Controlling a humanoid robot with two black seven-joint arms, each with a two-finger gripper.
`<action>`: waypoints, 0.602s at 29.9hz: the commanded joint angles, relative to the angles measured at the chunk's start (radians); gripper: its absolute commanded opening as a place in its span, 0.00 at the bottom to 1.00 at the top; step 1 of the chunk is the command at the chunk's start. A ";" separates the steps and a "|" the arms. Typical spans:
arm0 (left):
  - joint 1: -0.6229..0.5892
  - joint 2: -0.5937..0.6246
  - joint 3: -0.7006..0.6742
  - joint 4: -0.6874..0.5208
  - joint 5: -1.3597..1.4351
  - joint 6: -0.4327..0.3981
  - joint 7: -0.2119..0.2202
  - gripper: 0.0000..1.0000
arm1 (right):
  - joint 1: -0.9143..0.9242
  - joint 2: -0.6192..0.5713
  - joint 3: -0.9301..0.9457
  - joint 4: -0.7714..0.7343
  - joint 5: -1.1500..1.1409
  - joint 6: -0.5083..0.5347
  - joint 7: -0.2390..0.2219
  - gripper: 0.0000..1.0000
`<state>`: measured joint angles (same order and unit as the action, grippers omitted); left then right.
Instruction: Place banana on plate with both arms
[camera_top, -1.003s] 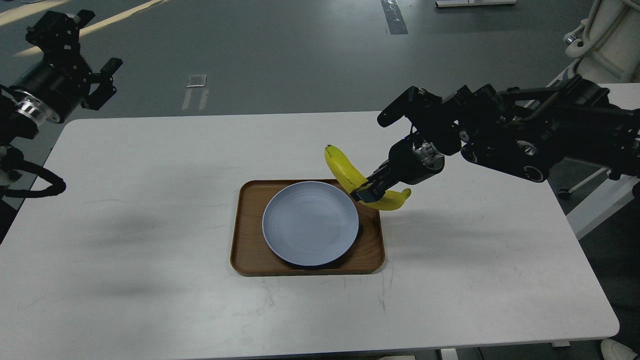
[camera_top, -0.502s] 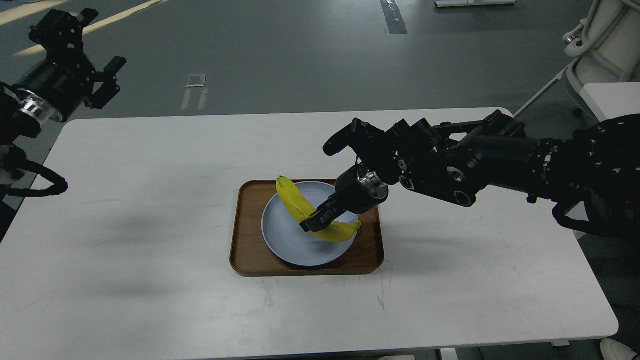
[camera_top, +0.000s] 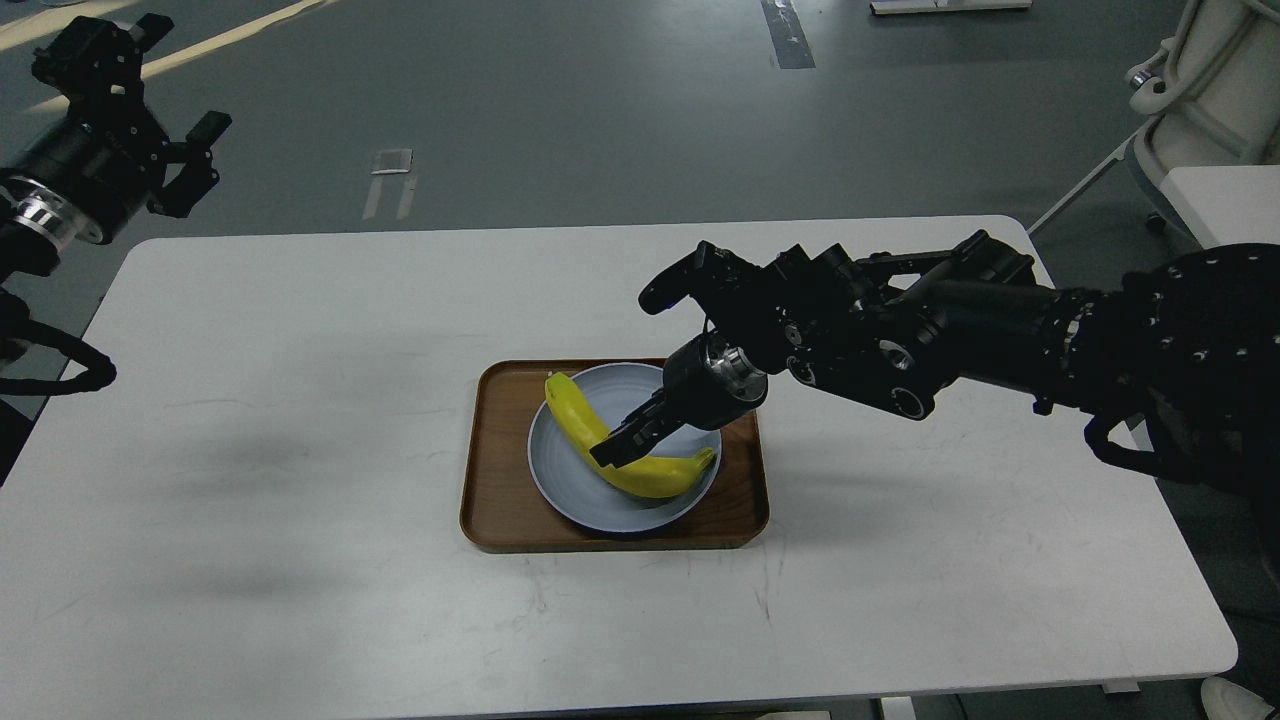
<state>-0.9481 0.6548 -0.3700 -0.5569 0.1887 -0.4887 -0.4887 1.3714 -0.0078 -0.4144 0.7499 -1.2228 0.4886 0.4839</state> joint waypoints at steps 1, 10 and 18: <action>0.000 -0.001 -0.001 0.000 0.000 0.000 0.000 0.98 | 0.014 -0.014 0.003 -0.001 0.064 0.000 -0.001 0.99; -0.001 -0.006 -0.001 0.002 0.000 0.000 0.000 0.98 | 0.069 -0.204 0.095 -0.003 0.279 0.000 -0.004 0.99; 0.000 -0.014 0.000 0.002 0.000 0.000 0.000 0.98 | -0.067 -0.455 0.374 -0.004 0.603 0.000 -0.002 0.99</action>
<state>-0.9486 0.6428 -0.3707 -0.5553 0.1886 -0.4887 -0.4887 1.3704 -0.4022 -0.1246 0.7479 -0.7278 0.4886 0.4817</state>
